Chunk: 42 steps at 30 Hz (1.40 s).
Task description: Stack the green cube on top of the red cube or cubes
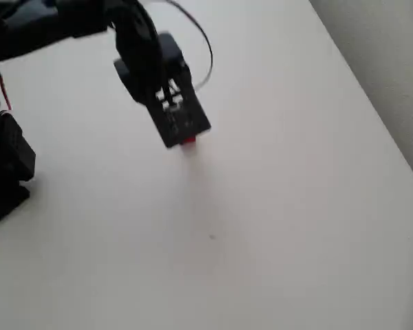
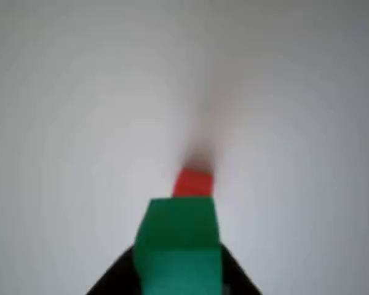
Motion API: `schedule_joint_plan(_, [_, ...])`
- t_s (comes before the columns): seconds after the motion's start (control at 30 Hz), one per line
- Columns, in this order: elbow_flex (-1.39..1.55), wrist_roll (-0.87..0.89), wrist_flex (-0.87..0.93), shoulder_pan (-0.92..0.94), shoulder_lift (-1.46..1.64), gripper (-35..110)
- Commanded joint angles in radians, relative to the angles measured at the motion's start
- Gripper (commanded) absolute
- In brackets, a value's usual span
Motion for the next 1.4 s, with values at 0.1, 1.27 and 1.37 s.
schedule_joint_plan(0.1, [-0.080, 0.117, 0.043, -0.058, 0.054, -2])
schedule_joint_plan(1.27, [-0.123, 0.235, -0.018, -0.118, -0.129, -2])
schedule_joint_plan(1.37, [-0.123, 0.232, -0.021, -0.117, -0.132, -1])
